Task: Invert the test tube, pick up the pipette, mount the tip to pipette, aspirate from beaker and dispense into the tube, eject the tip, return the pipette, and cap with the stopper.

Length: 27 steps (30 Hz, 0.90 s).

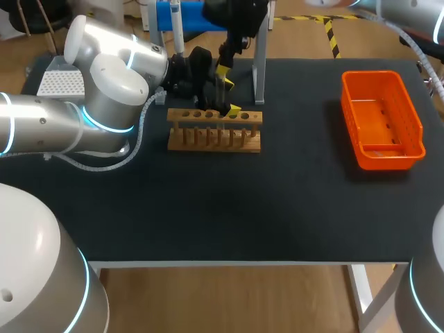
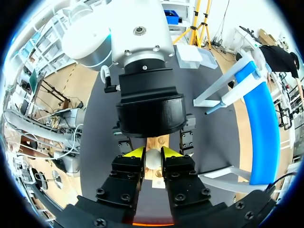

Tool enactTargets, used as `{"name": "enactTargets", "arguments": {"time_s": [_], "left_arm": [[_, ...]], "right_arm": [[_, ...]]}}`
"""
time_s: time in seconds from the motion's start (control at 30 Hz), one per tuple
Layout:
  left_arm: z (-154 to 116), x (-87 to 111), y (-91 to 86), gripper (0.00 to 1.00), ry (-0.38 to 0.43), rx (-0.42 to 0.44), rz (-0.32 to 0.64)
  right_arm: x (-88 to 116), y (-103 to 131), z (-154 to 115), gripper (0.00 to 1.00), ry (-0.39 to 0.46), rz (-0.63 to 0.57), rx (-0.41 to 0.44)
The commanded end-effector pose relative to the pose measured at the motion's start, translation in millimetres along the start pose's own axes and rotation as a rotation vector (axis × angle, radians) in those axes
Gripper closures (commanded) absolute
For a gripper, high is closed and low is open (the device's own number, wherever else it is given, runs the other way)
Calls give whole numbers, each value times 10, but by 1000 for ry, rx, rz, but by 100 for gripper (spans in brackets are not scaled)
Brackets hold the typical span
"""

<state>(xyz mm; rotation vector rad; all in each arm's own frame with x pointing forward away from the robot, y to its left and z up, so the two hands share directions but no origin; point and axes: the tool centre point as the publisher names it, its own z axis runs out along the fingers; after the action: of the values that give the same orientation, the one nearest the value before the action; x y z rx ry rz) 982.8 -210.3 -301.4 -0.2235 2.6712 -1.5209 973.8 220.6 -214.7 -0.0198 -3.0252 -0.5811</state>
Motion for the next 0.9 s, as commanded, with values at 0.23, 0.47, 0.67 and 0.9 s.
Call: {"name": "enactTargets", "arguments": {"time_s": [0.23, 0.47, 0.67, 0.9], "left_arm": [[-3, -9, 0, 0, 3, -1, 0], [-3, -9, 0, 0, 3, -1, 0], [-3, -9, 0, 0, 3, -1, 0], [-3, -9, 0, 0, 3, -1, 0]], "right_arm": [[0, -22, 40, 100, 4, 1, 5], [27, -35, 110, 100, 11, -2, 33], [48, -28, 59, 100, 3, 1, 21], [55, -1, -23, 100, -14, 1, -3]]}}
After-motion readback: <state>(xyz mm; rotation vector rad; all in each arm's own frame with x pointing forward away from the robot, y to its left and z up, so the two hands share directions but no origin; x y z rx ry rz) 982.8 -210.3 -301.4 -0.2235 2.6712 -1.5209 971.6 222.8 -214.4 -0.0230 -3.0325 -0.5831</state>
